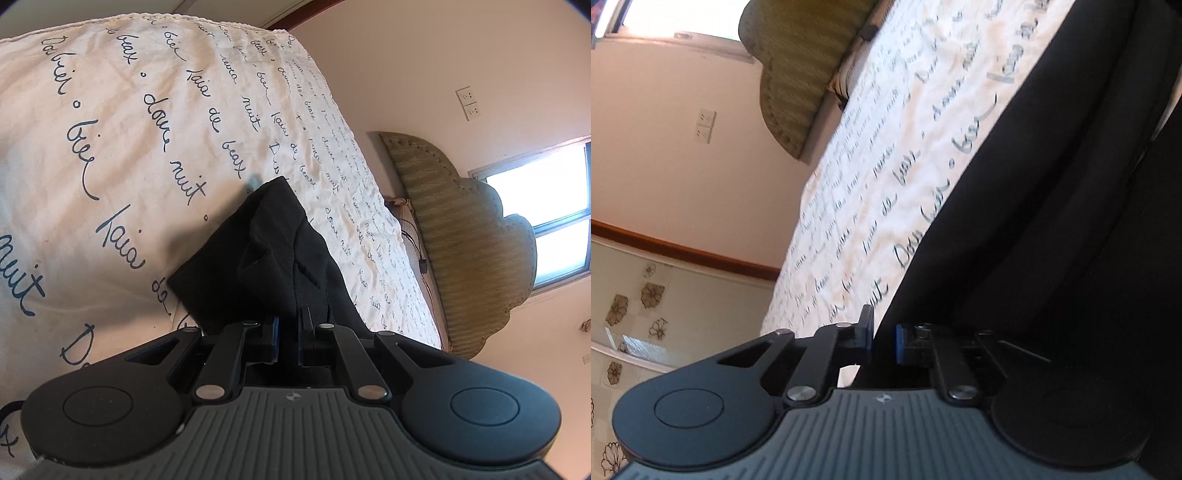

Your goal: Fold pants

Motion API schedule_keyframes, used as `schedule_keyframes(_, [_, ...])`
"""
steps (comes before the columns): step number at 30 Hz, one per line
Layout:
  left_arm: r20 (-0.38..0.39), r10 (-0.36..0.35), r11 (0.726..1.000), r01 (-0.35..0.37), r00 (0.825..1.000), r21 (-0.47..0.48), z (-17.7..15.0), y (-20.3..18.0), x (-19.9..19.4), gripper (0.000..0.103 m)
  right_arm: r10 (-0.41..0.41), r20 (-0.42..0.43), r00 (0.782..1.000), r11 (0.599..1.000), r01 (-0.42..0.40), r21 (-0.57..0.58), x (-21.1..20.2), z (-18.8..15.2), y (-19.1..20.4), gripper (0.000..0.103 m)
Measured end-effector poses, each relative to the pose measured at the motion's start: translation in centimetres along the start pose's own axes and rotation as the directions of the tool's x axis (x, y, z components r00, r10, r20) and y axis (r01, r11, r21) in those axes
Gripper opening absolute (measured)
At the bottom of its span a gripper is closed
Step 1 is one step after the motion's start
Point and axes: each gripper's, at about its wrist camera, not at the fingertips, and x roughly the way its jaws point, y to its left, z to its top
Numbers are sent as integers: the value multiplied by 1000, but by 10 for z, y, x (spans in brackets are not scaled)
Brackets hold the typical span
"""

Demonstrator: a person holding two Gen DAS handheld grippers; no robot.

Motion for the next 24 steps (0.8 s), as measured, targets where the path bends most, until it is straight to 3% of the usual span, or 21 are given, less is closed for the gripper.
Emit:
schedule_keyframes(7, [-16,-33,999,33,999,40,0,1,-15,9,110,50,993,994,-109,-24,-60,-12,15,6])
schedule_keyframes(10, [-36,-26,999,27,999,19,1,17,-17,9,100,81,992,994,-103,31,-101,-36,-8,6])
schedule_keyframes(12, [-53,-17,1000,15,998,-26,3,29,-11,9,35,94,995,993,-45,107,-115,-51,-39,6])
schedule_keyframes(15, [-56,-4,1000,3,998,-26,6,29,-5,9,-91,37,995,973,81,216,-109,-63,-84,6])
schedule_keyframes(20, [-44,-4,1000,6,999,29,6,13,-10,9,-33,48,998,986,25,168,-102,-58,-72,6])
schedule_keyframes(22, [-45,5,1000,-4,999,28,4,12,-9,15,-38,45,998,987,30,157,-100,-56,-68,7])
schedule_keyframes(24, [-49,19,1000,-18,999,18,2,15,-11,15,-38,37,999,983,31,182,-97,-57,-73,7])
